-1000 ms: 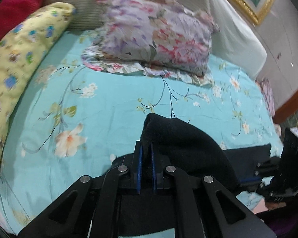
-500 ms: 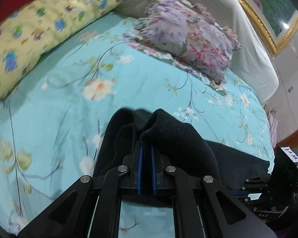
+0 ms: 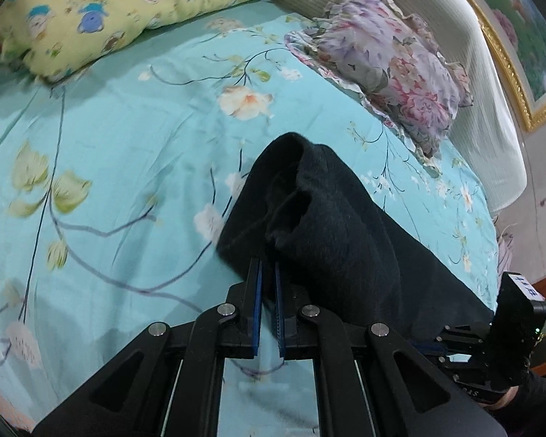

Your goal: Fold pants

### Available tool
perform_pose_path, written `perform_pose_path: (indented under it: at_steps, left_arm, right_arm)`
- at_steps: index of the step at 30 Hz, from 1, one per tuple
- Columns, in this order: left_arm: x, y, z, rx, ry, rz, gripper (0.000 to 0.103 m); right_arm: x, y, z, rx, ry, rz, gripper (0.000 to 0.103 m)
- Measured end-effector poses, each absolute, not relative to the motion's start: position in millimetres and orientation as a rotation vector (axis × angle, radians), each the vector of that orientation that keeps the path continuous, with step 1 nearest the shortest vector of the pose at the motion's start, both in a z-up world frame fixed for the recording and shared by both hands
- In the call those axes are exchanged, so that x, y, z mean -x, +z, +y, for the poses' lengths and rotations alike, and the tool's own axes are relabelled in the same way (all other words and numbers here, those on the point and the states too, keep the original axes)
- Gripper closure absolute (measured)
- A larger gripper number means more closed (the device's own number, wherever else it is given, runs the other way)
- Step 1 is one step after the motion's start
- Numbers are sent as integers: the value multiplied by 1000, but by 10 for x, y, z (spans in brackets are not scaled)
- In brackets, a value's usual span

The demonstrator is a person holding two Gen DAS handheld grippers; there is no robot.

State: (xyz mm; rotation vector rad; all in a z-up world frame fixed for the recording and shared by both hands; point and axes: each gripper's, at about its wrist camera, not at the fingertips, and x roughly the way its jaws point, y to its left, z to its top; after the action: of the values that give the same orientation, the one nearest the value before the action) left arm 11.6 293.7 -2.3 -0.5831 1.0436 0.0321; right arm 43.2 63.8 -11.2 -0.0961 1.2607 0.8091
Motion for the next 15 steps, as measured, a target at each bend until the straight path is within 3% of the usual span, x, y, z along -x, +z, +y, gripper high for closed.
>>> perform_pose_path:
  at_steps: [5, 8, 10, 12, 15]
  left_arm:
    - [4, 88, 2924, 630, 25, 1029, 96]
    - [61, 187, 2894, 660, 15, 1013, 85]
    - [83, 259, 2864, 664, 11, 1001, 83]
    - [95, 321, 2837, 676, 7, 993, 75]
    - [94, 377, 2791, 692, -3, 984, 68]
  right_arm:
    - [-402, -101, 687, 70, 818, 1270, 89]
    - [-355, -37, 692, 67, 835, 1257, 86]
    - [-344, 22, 690, 60, 842, 1241, 80]
    - [-343, 102, 654, 46, 840, 1219, 64]
    - [-384, 222, 560, 12, 825, 1182, 62]
